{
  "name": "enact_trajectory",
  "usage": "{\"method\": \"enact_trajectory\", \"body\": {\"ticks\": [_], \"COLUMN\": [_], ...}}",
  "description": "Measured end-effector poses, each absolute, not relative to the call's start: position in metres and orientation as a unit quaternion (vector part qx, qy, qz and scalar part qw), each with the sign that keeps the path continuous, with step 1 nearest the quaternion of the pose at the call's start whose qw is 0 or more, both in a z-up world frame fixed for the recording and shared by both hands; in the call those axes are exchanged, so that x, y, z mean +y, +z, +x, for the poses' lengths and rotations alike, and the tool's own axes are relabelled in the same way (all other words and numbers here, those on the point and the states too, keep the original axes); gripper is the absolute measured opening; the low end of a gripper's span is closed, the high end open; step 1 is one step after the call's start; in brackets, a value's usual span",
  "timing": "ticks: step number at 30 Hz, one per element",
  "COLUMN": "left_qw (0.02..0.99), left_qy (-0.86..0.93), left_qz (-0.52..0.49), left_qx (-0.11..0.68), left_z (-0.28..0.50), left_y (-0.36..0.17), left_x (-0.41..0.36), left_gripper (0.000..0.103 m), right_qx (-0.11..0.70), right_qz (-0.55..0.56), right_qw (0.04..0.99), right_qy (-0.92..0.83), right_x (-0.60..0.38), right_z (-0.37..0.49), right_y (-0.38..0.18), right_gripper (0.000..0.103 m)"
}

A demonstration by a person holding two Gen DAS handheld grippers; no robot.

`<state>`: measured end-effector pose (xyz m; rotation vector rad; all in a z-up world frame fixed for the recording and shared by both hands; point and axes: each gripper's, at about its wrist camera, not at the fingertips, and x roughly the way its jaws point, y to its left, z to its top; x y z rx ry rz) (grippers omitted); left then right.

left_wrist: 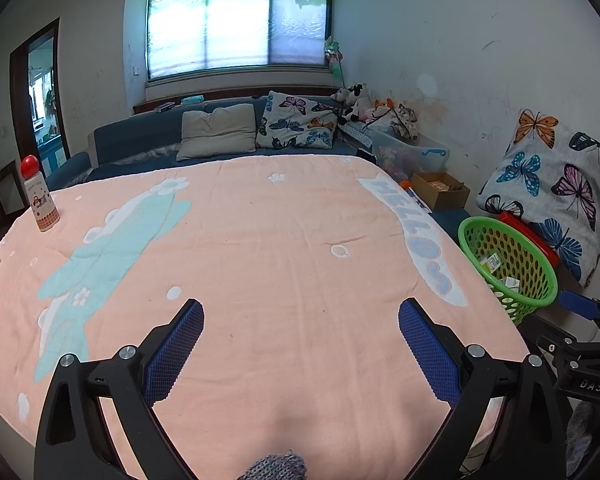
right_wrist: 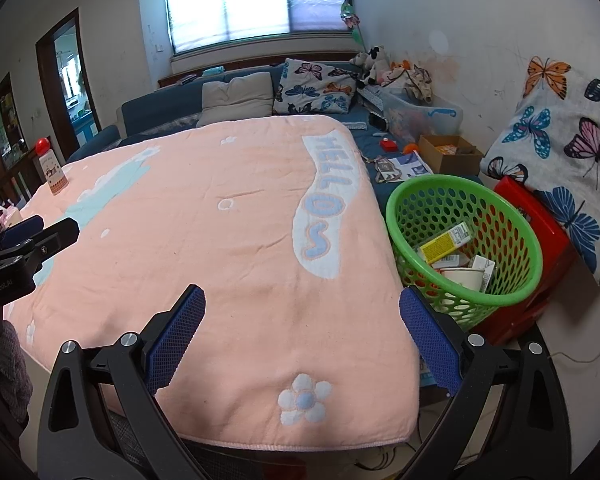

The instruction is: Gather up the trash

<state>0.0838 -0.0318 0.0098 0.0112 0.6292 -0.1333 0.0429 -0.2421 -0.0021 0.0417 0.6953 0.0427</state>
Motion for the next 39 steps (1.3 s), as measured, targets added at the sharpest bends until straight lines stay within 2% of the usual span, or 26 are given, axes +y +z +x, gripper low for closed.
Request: {"method": "enact_trajectory", "body": {"ticks": [39], "left_qw": [0.948], "left_qy": [-0.064], "left_qz": [0.006], "left_qx": [0.313], "left_z": [0.0889], "left_y": [0.0013], "left_x": [-0.028], "left_gripper": [0.095], "right_qx": [0.345], "right_qz": [0.016], "right_qw": [0.938], "right_qy": [0.023], "right_x": [-0.2444], "right_z": [0.0436], "right_y": [-0.0028], "right_gripper": [0.097]}}
